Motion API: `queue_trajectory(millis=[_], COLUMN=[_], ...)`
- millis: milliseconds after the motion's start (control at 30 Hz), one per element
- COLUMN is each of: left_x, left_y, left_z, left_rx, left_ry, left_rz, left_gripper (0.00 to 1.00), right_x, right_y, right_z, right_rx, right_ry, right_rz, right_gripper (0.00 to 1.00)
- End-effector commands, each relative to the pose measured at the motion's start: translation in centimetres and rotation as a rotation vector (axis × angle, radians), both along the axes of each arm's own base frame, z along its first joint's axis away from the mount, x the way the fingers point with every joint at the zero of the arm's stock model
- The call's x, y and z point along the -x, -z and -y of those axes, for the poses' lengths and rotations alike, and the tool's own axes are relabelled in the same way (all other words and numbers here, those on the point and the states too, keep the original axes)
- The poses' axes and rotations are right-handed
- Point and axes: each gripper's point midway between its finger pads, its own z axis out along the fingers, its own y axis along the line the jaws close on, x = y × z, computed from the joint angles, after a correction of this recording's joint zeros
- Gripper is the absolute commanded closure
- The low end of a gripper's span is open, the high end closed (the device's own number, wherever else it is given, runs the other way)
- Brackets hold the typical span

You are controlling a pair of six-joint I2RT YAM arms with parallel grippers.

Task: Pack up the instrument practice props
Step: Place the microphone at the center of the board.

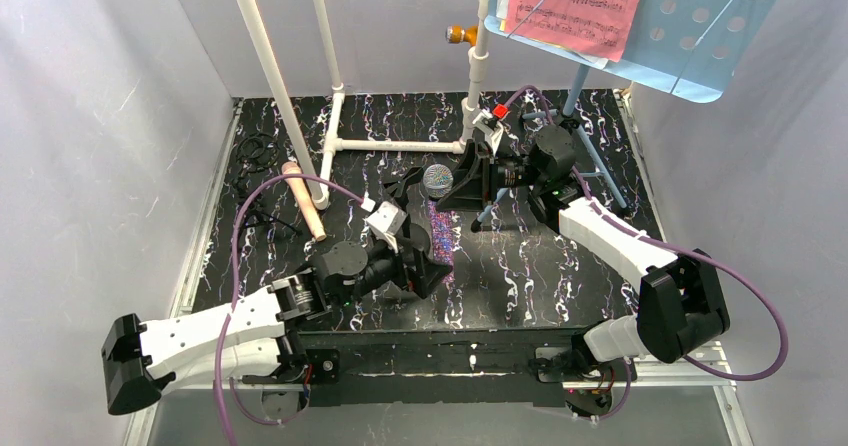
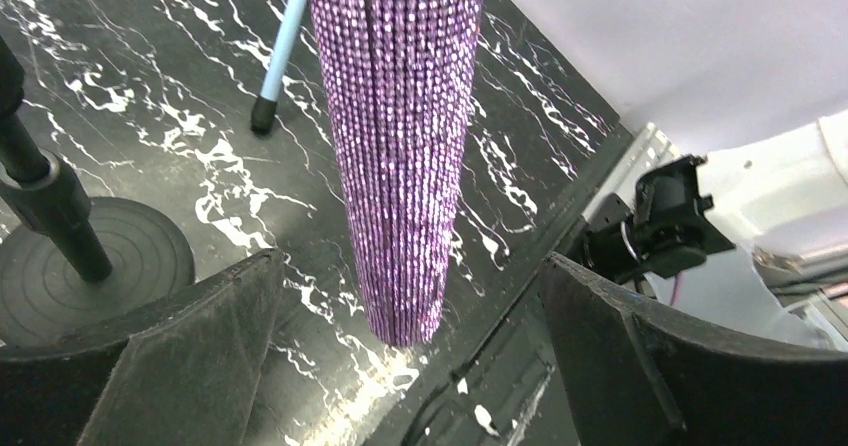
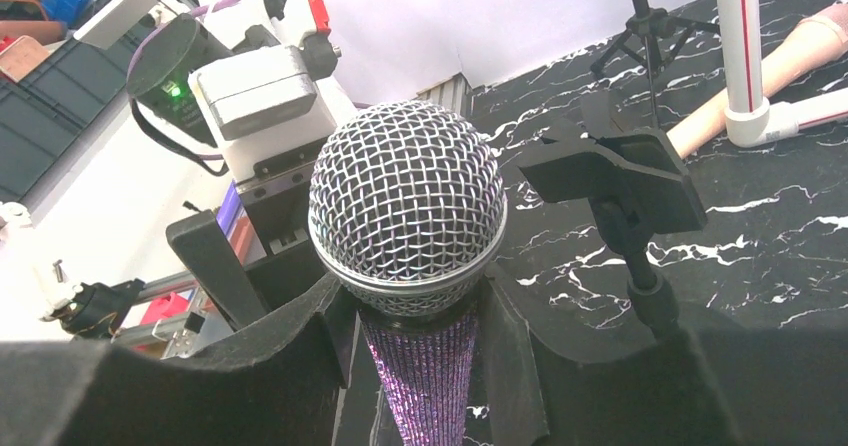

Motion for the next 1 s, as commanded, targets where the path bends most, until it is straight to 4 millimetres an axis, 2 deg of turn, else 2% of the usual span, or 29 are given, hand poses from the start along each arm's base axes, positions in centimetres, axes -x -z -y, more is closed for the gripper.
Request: queue_trajectory(millis=[0,167,433,700,767,967], left_x=[-2.6,-3.4,-3.7,-3.8,-3.8,-3.8], left_y=[-4.1,-3.7,-3.3,-2.9,-2.8,-2.4], left_z=[0.3,1.2,2.1,1.9,1.9,2.1], left_rx=[0.092,0.112,0.124,0.112,0.107,0.077], left_ry=[-0.144,-0.193,-0.206,-0.213,-0.214,-0.196], left_rz=[0.091,0.043,0.006,0.009,0.013,0.03], left_gripper=[0.02,0.02,0.13,0.32,0.42,0.48], right_x=[0.3,0.2,0.1,0.0,0.0,0.0], right_y=[-1.7,-1.4,-1.0,-0.9,-0.8,-0.7], right_z=[-0.2,-0.2,-0.3,-0.3,-0.3,-0.3], right_rx=[-0.051,-0.046,-0.037,-0.032,-0.031,-0.029], right_ry=[-0.007,-0.005,0.001,0.004,0.004,0.002], right_rz=[0.06,0.059,0.061,0.064,0.065,0.066], right_gripper=[0.91,0.92,0.92,0.92,0.92,0.91])
